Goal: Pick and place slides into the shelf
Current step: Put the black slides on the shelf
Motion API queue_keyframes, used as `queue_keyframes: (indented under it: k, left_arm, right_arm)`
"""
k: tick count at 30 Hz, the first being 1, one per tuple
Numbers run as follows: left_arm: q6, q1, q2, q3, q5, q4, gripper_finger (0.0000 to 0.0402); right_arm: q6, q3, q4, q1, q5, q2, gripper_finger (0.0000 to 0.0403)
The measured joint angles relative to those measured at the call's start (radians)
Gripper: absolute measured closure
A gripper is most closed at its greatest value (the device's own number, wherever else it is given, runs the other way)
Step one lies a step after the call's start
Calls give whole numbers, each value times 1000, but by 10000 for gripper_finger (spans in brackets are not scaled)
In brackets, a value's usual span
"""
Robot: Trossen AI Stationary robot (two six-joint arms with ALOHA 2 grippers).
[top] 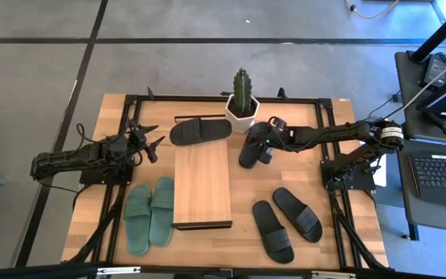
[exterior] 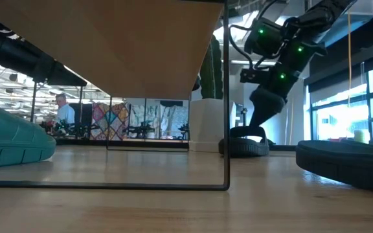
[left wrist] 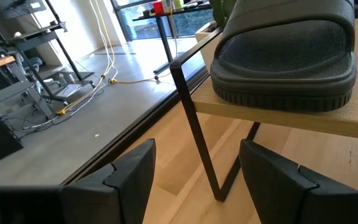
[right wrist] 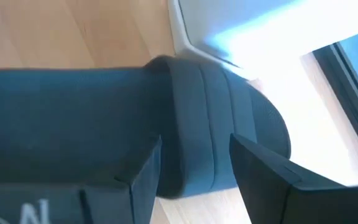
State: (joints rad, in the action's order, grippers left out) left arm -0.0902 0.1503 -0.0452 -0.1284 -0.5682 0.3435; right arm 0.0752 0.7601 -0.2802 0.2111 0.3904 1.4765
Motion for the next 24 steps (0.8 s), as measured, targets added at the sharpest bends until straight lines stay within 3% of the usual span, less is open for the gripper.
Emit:
queue_keyframes:
  k: [9, 18, 24]
  left_arm:
    - [0, 0, 0, 0, 0, 0, 177]
    - [0, 0, 0, 0, 0, 0, 177]
    - [0, 0, 0, 0, 0, 0, 177]
  right_arm:
    - [55, 0, 6, 23, 45, 6, 211]
    - [-3, 0, -14, 47, 63, 55, 213]
    - [-4, 0, -17, 53, 74, 63, 260]
